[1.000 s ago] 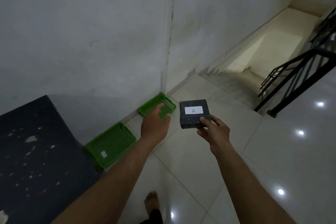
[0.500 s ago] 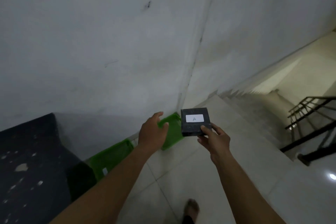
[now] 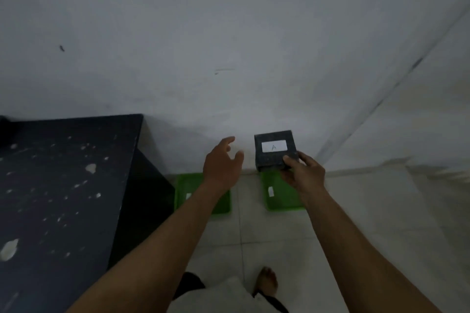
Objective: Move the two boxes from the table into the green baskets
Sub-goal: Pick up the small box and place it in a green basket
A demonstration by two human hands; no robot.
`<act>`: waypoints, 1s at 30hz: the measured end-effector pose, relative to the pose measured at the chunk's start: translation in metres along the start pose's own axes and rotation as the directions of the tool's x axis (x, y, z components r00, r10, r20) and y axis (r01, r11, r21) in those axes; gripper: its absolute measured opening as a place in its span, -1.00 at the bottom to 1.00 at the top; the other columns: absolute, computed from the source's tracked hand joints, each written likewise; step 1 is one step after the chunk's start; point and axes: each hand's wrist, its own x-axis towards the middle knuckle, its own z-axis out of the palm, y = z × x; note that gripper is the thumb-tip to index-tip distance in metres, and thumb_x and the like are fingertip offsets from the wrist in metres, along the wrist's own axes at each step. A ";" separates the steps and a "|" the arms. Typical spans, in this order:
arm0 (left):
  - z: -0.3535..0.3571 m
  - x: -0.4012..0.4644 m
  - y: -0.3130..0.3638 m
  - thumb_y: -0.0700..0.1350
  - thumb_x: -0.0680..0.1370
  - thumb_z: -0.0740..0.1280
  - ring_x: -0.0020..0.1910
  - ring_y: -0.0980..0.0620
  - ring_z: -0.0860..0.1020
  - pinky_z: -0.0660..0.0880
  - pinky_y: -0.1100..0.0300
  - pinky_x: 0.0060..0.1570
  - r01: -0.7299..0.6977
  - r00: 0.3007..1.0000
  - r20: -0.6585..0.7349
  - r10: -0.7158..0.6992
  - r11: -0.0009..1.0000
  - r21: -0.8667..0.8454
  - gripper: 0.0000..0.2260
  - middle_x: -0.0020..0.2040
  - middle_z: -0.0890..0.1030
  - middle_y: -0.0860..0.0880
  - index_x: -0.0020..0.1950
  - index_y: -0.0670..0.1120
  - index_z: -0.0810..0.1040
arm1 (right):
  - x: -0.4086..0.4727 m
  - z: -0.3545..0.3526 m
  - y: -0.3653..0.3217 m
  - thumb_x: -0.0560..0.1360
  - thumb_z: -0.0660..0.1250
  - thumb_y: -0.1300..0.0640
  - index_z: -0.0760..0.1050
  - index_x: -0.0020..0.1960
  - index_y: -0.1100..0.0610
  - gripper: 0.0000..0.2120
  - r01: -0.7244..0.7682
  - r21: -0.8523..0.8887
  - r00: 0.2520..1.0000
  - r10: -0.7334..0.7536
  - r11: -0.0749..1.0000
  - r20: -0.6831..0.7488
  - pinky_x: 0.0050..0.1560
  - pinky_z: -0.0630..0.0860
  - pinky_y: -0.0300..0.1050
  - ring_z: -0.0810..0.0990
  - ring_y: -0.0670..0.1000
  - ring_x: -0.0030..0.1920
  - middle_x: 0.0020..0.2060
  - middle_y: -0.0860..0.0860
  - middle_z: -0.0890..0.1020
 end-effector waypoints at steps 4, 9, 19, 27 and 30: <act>-0.010 0.008 -0.019 0.01 0.60 0.27 0.25 -0.01 0.50 0.34 0.27 0.12 0.082 0.995 -0.059 -0.084 0.996 -0.024 -0.58 0.34 0.51 -0.07 0.46 0.03 0.37 | 0.014 0.033 0.006 0.44 0.49 0.26 0.50 0.36 0.15 -0.50 -0.081 -0.024 0.989 0.083 0.996 0.120 -0.21 0.66 -0.11 0.70 0.12 -0.04 0.10 0.21 0.66; -0.034 0.023 -0.052 0.00 0.59 0.29 0.23 -0.01 0.51 0.39 0.22 0.15 0.161 0.982 -0.092 -0.162 0.987 -0.023 -0.57 0.33 0.52 -0.07 0.46 0.05 0.37 | 0.024 0.075 0.017 0.47 0.44 0.28 0.47 0.38 0.17 -0.52 -0.151 -0.083 0.972 0.163 0.985 0.167 -0.20 0.64 -0.09 0.68 0.11 -0.09 0.10 0.23 0.66; -0.033 0.067 -0.150 0.01 0.58 0.28 0.18 -0.06 0.56 0.51 0.11 0.16 0.345 0.938 -0.013 -0.345 0.938 0.000 -0.58 0.29 0.56 -0.10 0.44 0.01 0.38 | 0.060 0.142 0.084 0.50 0.38 0.34 0.42 0.38 0.18 -0.53 -0.302 -0.152 0.937 0.322 0.941 0.134 -0.16 0.61 -0.04 0.64 0.08 -0.16 -0.04 0.14 0.64; 0.042 0.104 -0.277 -0.03 0.58 0.29 0.21 -0.08 0.54 0.48 0.01 0.25 0.563 0.825 0.028 -0.565 0.814 -0.141 -0.56 0.30 0.55 -0.11 0.46 0.00 0.38 | 0.139 0.164 0.237 0.51 0.34 0.37 0.43 0.37 0.20 -0.56 -0.508 -0.162 0.847 0.525 0.846 0.081 -0.15 0.66 -0.02 0.66 0.11 -0.10 0.06 0.20 0.63; 0.078 0.119 -0.332 -0.03 0.54 0.33 0.19 -0.12 0.56 0.52 -0.07 0.21 0.635 0.762 0.007 -0.648 0.745 -0.204 -0.55 0.27 0.58 -0.14 0.43 0.00 0.43 | 0.177 0.169 0.299 0.51 0.35 0.34 0.45 0.36 0.22 -0.58 -0.561 -0.196 0.807 0.584 0.805 0.090 -0.16 0.68 0.00 0.67 0.13 -0.04 0.17 0.26 0.61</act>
